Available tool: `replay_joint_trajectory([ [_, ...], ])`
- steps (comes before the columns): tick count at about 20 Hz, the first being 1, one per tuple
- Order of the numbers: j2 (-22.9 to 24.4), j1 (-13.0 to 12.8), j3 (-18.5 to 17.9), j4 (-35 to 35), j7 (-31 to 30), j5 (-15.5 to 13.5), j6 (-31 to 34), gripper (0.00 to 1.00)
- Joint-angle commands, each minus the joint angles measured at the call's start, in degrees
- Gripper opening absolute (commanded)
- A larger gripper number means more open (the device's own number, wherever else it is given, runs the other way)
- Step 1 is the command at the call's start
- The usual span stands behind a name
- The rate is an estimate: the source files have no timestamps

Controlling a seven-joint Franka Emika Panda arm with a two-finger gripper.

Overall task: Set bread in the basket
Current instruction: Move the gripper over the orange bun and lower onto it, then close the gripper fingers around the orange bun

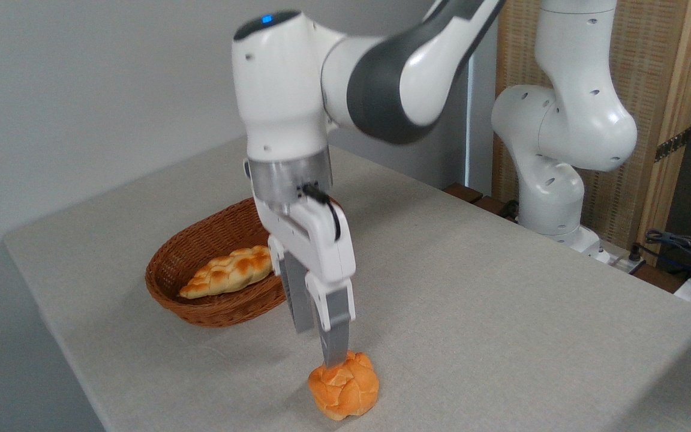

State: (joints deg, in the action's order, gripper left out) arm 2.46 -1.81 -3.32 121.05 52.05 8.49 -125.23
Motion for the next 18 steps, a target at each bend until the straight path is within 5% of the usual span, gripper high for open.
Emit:
replay_joint_trajectory([
  [1, -1.83, -0.3, -1.07, 0.5, 1.3, 3.61, -1.95, 1.0],
  [4, -2.02, -0.21, -1.16, 0.5, 1.3, 6.54, -1.95, 1.0],
  [18, -2.54, -0.3, -1.16, 0.24, 1.22, 6.63, -2.12, 1.0],
])
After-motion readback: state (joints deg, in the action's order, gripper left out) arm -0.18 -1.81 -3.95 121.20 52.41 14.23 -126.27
